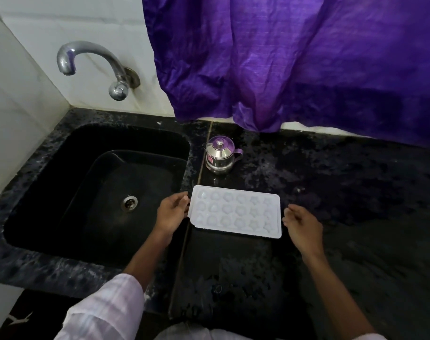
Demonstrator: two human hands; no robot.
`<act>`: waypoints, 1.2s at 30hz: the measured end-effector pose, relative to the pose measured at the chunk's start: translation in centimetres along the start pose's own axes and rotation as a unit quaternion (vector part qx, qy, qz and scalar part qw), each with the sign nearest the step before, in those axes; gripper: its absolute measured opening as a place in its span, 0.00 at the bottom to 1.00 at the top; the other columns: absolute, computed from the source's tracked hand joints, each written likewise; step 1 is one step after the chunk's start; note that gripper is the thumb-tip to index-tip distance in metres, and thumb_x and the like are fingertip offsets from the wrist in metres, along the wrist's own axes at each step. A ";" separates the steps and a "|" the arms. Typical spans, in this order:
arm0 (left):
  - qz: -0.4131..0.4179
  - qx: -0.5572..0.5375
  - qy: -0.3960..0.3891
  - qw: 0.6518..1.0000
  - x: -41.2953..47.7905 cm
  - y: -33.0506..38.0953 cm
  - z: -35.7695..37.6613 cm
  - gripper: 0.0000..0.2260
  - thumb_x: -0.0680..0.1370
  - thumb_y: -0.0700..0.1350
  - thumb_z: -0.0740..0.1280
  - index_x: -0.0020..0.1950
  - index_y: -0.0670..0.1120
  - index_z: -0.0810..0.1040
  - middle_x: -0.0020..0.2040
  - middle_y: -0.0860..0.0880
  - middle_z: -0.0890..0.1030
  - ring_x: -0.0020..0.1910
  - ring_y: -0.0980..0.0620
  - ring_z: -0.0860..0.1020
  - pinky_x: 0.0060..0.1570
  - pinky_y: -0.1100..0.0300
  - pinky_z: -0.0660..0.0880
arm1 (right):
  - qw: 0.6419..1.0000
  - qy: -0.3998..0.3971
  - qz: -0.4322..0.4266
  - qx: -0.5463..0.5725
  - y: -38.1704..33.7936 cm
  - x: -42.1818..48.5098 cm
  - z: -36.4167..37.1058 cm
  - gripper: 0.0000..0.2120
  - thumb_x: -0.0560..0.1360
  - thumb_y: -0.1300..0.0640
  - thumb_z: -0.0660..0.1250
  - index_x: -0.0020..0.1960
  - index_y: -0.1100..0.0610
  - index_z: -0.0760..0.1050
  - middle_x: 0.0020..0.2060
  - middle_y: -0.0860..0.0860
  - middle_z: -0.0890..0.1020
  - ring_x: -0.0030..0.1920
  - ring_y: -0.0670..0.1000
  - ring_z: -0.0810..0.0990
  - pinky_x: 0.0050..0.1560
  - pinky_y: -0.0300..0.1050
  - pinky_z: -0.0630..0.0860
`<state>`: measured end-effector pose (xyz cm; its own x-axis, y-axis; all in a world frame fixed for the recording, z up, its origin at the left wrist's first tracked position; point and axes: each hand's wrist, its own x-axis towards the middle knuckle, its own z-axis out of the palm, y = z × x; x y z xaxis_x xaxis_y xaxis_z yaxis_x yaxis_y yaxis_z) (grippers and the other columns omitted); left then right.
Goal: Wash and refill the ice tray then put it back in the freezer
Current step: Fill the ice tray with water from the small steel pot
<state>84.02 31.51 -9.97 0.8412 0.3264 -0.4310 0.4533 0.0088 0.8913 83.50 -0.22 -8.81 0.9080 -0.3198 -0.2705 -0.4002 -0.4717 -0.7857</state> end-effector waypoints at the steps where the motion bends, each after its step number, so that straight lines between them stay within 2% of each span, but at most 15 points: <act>1: -0.001 0.006 0.002 1.000 0.1 0.1 0.0 0.12 0.82 0.41 0.63 0.65 0.41 0.77 0.54 0.42 0.84 0.52 0.46 0.84 0.53 0.51 0.81 | 1.000 -0.002 -0.004 -0.009 -0.2 -0.1 0.2 0.15 0.79 0.50 0.64 0.63 0.54 0.78 0.54 0.52 0.84 0.55 0.53 0.82 0.64 0.49 0.74; 3: 0.001 0.026 0.008 1.000 0.3 0.1 0.1 0.11 0.81 0.41 0.65 0.63 0.42 0.79 0.53 0.43 0.84 0.51 0.47 0.84 0.54 0.49 0.81 | 0.999 -0.004 -0.013 -0.032 -0.6 -0.5 0.6 0.14 0.80 0.53 0.63 0.62 0.57 0.79 0.54 0.52 0.84 0.56 0.53 0.81 0.60 0.42 0.71; 6: 0.015 0.061 0.006 0.998 0.5 -0.2 0.1 0.08 0.79 0.41 0.67 0.54 0.46 0.84 0.49 0.47 0.86 0.50 0.47 0.85 0.56 0.45 0.80 | 0.999 0.007 -0.022 -0.031 -0.8 -1.1 1.3 0.14 0.80 0.54 0.63 0.60 0.58 0.81 0.53 0.52 0.85 0.56 0.52 0.81 0.53 0.38 0.68; 9: 0.036 0.085 0.021 0.995 -0.1 0.4 0.5 0.08 0.78 0.39 0.68 0.53 0.46 0.85 0.47 0.49 0.87 0.48 0.51 0.85 0.53 0.52 0.81 | 0.999 0.030 -0.022 -0.004 -0.8 -1.4 1.7 0.13 0.80 0.56 0.65 0.61 0.59 0.80 0.54 0.53 0.85 0.54 0.48 0.81 0.54 0.34 0.68; 11: 0.046 0.092 0.039 0.994 -0.6 0.9 0.7 0.08 0.77 0.36 0.69 0.53 0.44 0.85 0.46 0.49 0.86 0.46 0.53 0.85 0.49 0.59 0.80 | 0.999 0.038 -0.015 0.020 -0.7 -1.4 1.8 0.13 0.79 0.58 0.66 0.61 0.59 0.80 0.55 0.53 0.84 0.53 0.47 0.81 0.57 0.36 0.71; 16: 0.052 0.091 0.062 0.993 -0.9 0.9 0.8 0.08 0.76 0.35 0.71 0.53 0.43 0.85 0.45 0.50 0.85 0.44 0.57 0.83 0.46 0.67 0.79 | 0.997 0.051 0.002 0.065 -0.6 -1.7 2.1 0.12 0.77 0.60 0.68 0.60 0.59 0.81 0.53 0.52 0.85 0.50 0.46 0.81 0.61 0.44 0.76; 21: 0.032 0.080 0.053 0.995 -1.1 0.7 0.8 0.09 0.75 0.36 0.72 0.55 0.42 0.84 0.48 0.49 0.86 0.47 0.55 0.84 0.53 0.57 0.81 | 0.993 0.061 0.019 0.098 -0.1 -2.3 2.0 0.11 0.77 0.60 0.68 0.59 0.58 0.81 0.52 0.50 0.85 0.47 0.42 0.81 0.60 0.44 0.77; 27: 0.027 0.050 0.020 0.998 -2.2 0.4 0.4 0.09 0.75 0.38 0.73 0.55 0.44 0.84 0.49 0.48 0.86 0.49 0.52 0.85 0.54 0.50 0.81 | 0.987 0.082 0.044 0.130 1.0 -4.0 1.4 0.10 0.77 0.58 0.69 0.57 0.54 0.83 0.46 0.43 0.85 0.49 0.44 0.83 0.58 0.49 0.80; 36: 0.038 0.051 -0.076 0.995 -4.3 1.4 -0.4 0.09 0.76 0.37 0.72 0.56 0.43 0.83 0.49 0.48 0.86 0.48 0.53 0.85 0.54 0.51 0.81 | 0.970 0.166 0.078 0.162 2.9 -10.7 1.1 0.09 0.77 0.58 0.68 0.56 0.53 0.83 0.47 0.45 0.86 0.49 0.45 0.84 0.57 0.52 0.80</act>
<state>80.93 30.50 -6.79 0.9058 0.1752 -0.3857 0.4072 -0.1090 0.9068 72.77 2.75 -8.83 0.7285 -0.6384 -0.2485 -0.4208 -0.1308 -0.8977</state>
